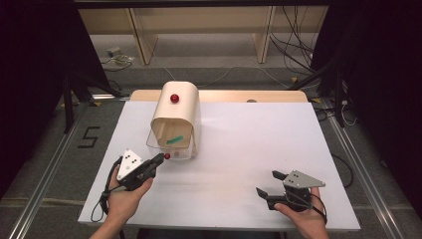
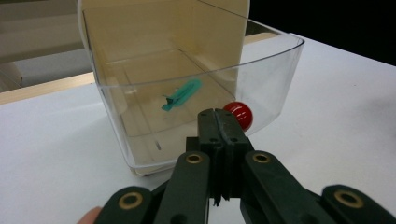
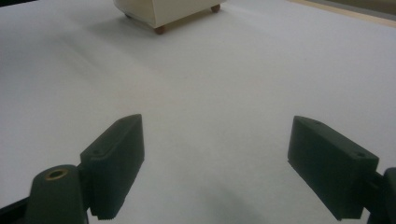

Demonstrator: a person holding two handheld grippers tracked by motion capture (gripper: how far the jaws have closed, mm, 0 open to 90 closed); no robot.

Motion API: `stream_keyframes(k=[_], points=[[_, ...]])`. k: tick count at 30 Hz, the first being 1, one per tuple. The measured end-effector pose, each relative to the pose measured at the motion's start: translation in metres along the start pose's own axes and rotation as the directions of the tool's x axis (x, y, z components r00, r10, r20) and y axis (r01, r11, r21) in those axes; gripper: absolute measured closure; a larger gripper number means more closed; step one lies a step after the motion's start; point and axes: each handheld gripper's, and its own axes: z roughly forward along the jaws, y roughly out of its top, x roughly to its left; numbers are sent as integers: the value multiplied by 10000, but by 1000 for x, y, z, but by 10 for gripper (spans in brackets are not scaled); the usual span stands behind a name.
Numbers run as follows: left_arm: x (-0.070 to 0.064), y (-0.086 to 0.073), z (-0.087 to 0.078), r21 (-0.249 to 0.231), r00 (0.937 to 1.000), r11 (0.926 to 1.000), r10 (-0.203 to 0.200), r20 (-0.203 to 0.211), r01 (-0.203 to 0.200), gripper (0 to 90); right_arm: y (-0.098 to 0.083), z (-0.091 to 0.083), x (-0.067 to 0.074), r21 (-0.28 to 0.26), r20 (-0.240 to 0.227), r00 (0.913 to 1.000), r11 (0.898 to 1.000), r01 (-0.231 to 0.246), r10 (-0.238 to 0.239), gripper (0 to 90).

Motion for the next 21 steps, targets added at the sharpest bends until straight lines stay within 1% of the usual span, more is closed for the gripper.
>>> stream_keyframes(k=[5, 13, 21], points=[[1, 1, 2, 12, 10000, 10000, 85, -21, -85, 895, 0, -1, 0, -23, 20, 10000, 10000, -28, 28, 198], [2, 1, 4, -40, 10000, 10000, 45, -88, -46, 895, 0, -1, 0, -45, 12, 10000, 10000, -6, 6, 198], [6, 1, 5, -32, 9997, 9999, 149, -202, -149, 895, 0, -1, 0, -40, 35, 10000, 10000, -42, 42, 198]])
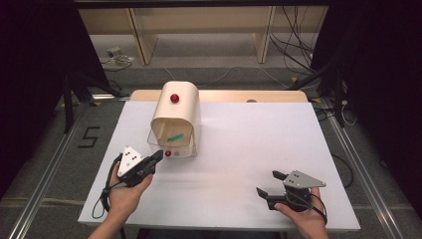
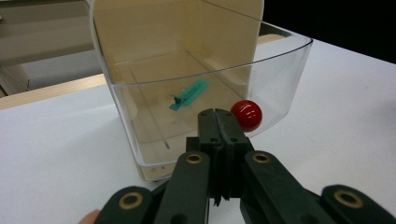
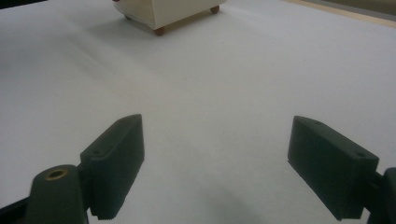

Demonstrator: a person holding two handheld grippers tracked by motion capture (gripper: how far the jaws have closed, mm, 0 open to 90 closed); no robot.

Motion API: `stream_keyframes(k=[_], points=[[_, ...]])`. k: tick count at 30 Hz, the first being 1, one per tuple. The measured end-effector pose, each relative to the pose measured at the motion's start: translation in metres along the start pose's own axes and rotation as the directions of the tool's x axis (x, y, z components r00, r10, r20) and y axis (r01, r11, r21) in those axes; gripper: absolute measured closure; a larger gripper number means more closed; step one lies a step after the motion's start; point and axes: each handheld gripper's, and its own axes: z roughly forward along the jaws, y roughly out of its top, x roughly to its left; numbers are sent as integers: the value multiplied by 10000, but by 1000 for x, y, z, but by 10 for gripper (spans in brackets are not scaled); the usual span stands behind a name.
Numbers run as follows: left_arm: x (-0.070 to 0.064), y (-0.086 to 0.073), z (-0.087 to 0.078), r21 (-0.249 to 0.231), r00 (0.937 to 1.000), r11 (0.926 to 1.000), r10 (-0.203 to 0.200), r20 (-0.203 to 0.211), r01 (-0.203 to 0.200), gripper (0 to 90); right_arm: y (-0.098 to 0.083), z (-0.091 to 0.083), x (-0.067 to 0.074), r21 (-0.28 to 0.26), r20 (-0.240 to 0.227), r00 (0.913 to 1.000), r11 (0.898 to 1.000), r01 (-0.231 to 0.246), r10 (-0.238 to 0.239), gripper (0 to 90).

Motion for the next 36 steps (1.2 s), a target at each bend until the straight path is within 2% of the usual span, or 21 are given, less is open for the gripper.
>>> stream_keyframes(k=[36], points=[[7, 1, 9, 43, 9998, 10000, 26, -202, -25, 896, 0, 0, 0, 8, 22, 10000, 10000, -11, 11, 198]])
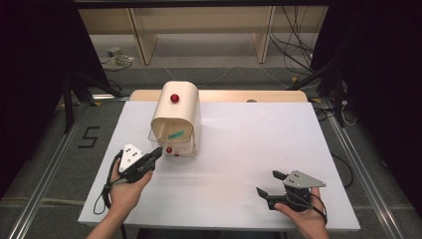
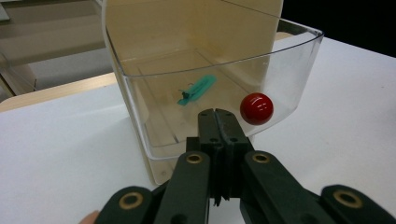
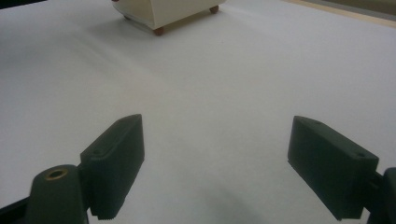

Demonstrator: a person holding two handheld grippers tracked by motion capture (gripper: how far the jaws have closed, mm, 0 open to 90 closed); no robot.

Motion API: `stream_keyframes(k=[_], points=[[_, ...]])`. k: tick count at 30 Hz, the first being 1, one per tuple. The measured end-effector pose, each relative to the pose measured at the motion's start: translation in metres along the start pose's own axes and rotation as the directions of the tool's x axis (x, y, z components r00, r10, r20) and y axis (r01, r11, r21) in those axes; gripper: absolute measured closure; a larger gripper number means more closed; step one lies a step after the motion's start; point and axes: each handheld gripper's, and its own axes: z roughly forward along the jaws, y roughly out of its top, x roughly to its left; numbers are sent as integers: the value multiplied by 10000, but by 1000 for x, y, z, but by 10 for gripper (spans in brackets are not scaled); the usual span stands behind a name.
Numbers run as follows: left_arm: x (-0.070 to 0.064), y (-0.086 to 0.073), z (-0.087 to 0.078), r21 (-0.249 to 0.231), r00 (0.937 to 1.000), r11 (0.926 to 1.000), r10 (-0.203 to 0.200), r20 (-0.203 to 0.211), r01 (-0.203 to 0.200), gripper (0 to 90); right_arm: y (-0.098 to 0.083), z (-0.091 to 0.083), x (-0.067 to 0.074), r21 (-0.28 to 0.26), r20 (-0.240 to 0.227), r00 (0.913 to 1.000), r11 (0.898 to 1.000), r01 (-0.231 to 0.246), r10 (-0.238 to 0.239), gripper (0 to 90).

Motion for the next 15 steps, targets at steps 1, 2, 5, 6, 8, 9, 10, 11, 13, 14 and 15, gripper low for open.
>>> stream_keyframes(k=[1, 2, 5, 6, 8, 9, 10, 11, 13, 14, 15], points=[[0, 0, 0, 5, 10000, 10000, -6, 1, 6, 896, 0, 0, 0, -1, -1, 10000, 10000, 5, -5, 198], [0, 0, 0, 2, 10000, 10000, -13, -2, 13, 896, 0, 0, 0, 7, -2, 10000, 10000, 12, -12, 198], [1, 0, 1, -23, 10000, 10000, -32, -19, 32, 896, 0, 0, 0, -1, 6, 10000, 10000, 3, -3, 198], [1, 0, 2, -40, 10000, 10000, -34, -22, 34, 896, 0, 0, 0, 6, 7, 10000, 10000, 12, -12, 198], [1, 0, 2, -19, 10000, 10000, -28, -31, 28, 896, 0, 0, 0, 38, 15, 10000, 10000, 13, -13, 198], [1, 0, 2, 5, 10000, 10000, -12, -38, 12, 896, 0, 0, 0, 37, 13, 10000, 10000, 13, -13, 198], [1, 0, 3, 19, 10000, 10000, -8, -36, 8, 896, 0, 0, 0, 29, 18, 10000, 10000, 1, -1, 198], [2, 0, 3, 37, 10000, 10000, -2, -40, 2, 896, 0, 0, 0, 28, 17, 10000, 10000, 1, -1, 198], [2, 1, 3, 51, 10000, 10000, 21, -51, -21, 896, 0, 0, 0, 33, 19, 10000, 10000, 0, 0, 198], [2, 1, 3, 52, 10000, 10000, 21, -56, -21, 896, 0, 0, 0, 34, 19, 10000, 10000, 4, -4, 198], [2, 1, 4, 54, 10000, 10000, 18, -56, -18, 896, 0, 0, 0, 31, 19, 10000, 10000, 0, 0, 198]])
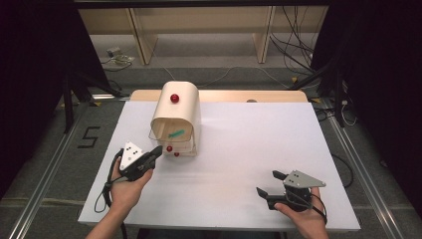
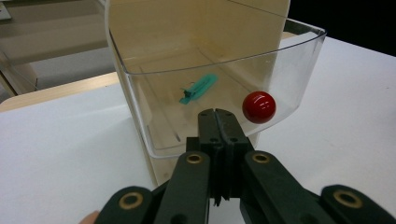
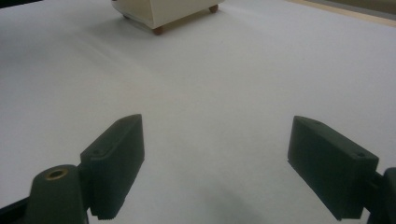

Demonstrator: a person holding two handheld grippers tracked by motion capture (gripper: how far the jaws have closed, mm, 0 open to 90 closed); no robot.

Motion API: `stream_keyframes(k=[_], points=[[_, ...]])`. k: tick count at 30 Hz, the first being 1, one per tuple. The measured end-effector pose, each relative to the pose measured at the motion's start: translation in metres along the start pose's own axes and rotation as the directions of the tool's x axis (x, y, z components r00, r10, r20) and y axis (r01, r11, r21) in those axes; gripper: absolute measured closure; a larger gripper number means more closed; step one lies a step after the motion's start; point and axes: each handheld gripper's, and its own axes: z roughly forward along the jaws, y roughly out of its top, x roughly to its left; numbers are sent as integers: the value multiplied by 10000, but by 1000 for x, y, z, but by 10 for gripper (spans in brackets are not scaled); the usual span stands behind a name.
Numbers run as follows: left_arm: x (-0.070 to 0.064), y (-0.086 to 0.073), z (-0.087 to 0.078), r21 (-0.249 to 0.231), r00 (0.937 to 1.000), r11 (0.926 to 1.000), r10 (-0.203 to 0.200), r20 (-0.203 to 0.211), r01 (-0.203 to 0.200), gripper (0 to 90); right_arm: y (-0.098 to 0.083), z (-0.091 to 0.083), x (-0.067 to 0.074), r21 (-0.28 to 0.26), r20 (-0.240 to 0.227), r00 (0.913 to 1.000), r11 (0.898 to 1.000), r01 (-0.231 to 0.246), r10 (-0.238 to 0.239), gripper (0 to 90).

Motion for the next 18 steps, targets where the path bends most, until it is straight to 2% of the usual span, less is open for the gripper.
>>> stream_keyframes(k=[18], points=[[2, 1, 6, 71, 10000, 10000, 21, -53, -20, 896, 0, 0, 0, -5, -3, 10000, 10000, -26, 26, 198]])
